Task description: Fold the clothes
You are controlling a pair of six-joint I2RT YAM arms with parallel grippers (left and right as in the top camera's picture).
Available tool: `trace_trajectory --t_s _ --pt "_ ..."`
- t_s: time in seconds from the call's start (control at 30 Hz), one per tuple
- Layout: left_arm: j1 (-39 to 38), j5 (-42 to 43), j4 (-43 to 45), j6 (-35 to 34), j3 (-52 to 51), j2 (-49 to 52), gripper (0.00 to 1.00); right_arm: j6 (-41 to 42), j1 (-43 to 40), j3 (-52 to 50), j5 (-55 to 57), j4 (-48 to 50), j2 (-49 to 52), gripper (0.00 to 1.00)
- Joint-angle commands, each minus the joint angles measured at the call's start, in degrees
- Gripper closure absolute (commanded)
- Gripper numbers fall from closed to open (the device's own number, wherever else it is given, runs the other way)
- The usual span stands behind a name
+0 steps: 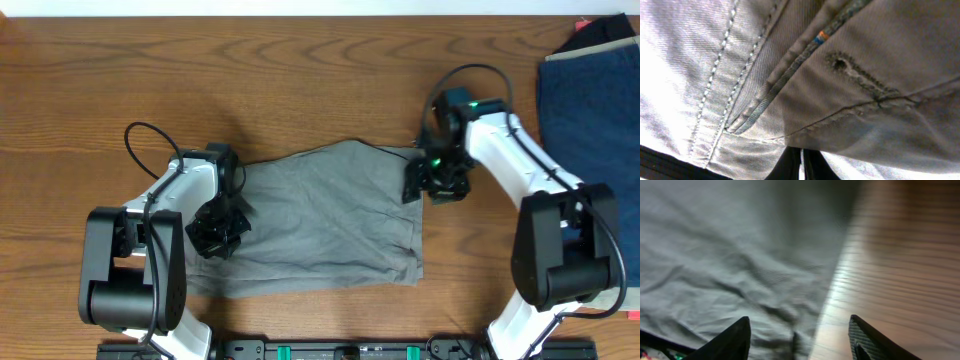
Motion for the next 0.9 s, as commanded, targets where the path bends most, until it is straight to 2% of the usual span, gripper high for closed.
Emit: trace_trajectory --t_s 0.0,0.43,0.63,0.87 --pt "0.3 -2.4 -0.1 0.8 -0.9 1.1 0.93 -0.4 2.7 -1.9 -2.2 0.7 0.3 0.36" --pt "0.3 -2.4 -0.1 1.4 -0.9 1.1 0.93 6.0 4.0 -5.6 0.7 2.4 0.3 0.44" --pt "0.3 -2.4 -0.1 1.4 -0.9 1.1 0.93 7.6 4.0 -8.0 0.3 7.1 0.3 0.46" --pt "0.3 -2.4 -0.1 1.4 -0.9 1.1 0.93 8.0 4.0 -9.2 0.3 9.8 0.3 0.59"
